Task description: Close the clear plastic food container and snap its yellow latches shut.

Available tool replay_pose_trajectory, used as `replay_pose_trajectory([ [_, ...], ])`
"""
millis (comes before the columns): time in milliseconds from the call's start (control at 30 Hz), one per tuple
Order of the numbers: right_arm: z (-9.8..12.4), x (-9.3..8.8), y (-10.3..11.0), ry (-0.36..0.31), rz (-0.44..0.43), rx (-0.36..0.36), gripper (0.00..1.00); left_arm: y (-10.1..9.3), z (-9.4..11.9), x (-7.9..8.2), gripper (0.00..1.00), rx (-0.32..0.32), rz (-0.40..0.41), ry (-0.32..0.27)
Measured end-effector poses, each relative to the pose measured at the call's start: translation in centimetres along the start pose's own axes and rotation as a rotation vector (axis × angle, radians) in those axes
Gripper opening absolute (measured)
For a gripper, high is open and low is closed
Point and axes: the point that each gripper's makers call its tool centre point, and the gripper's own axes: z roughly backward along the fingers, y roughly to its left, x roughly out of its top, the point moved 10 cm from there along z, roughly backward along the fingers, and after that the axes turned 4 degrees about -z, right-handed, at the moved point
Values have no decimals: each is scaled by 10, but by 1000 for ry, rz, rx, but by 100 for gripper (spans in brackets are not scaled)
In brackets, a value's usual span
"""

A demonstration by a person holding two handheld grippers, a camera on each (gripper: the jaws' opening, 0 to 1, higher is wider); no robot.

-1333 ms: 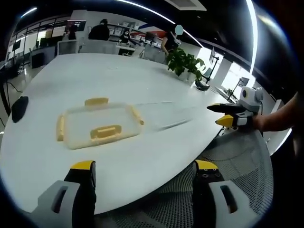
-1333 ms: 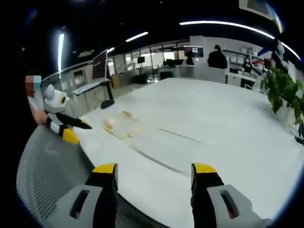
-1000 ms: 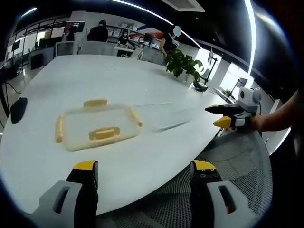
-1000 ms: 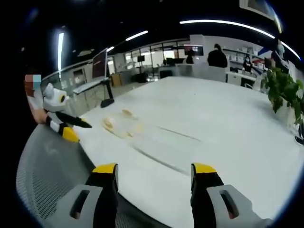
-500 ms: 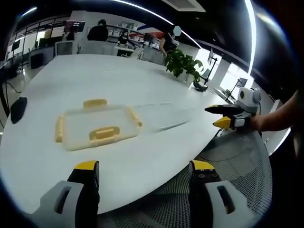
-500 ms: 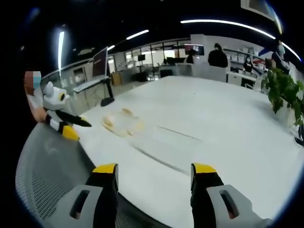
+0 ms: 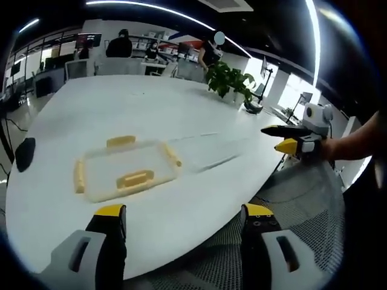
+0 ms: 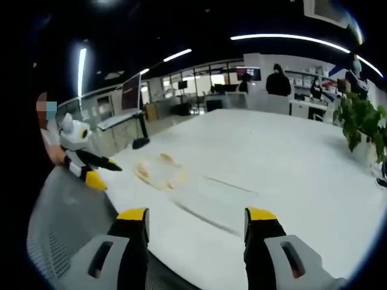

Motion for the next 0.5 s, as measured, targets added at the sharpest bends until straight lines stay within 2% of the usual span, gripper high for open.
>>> replay_pose_trajectory([
  [133, -2, 3, -2, -6, -11, 11, 65, 2, 0, 0, 77, -1, 26, -3],
  [267, -6, 10, -2, -38, -13, 31, 63, -1, -1, 6, 77, -18, -5, -2],
  [333, -7, 14, -5, -51, -28, 26, 64, -2, 0, 13, 78, -19, -32, -21],
  [500, -7, 25, -7, -86, -28, 6, 64, 4, -4, 20, 78, -9, -31, -22],
])
